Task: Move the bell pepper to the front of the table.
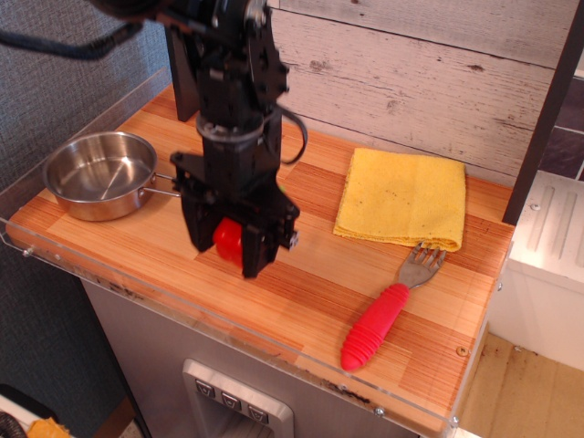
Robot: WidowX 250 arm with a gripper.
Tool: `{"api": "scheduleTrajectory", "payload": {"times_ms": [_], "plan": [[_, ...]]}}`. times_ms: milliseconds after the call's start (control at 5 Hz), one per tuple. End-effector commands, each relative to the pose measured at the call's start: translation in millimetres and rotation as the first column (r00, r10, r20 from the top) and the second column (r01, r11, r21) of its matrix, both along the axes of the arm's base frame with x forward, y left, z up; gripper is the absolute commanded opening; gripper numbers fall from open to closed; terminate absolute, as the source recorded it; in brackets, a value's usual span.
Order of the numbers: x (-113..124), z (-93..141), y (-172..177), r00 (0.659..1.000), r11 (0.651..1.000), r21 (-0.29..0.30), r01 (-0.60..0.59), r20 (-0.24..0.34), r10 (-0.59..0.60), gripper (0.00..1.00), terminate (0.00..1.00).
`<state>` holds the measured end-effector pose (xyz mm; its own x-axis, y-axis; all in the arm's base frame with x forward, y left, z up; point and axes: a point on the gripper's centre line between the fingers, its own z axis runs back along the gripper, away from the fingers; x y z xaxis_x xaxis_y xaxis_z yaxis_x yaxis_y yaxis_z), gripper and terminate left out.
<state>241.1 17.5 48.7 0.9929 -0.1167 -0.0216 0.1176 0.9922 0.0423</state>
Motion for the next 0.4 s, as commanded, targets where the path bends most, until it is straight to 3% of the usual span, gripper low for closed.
{"api": "scheduleTrajectory", "payload": {"times_ms": [0,200], "plan": [[2.5,-11.7,13.7,0.999,0.999,0.043,-0.02,-0.027,0.021,0.0,0.0],[0.3,-14.6,23.3,0.998,0.997,0.059,-0.04,-0.045,0.043,0.0,0.0]]}}
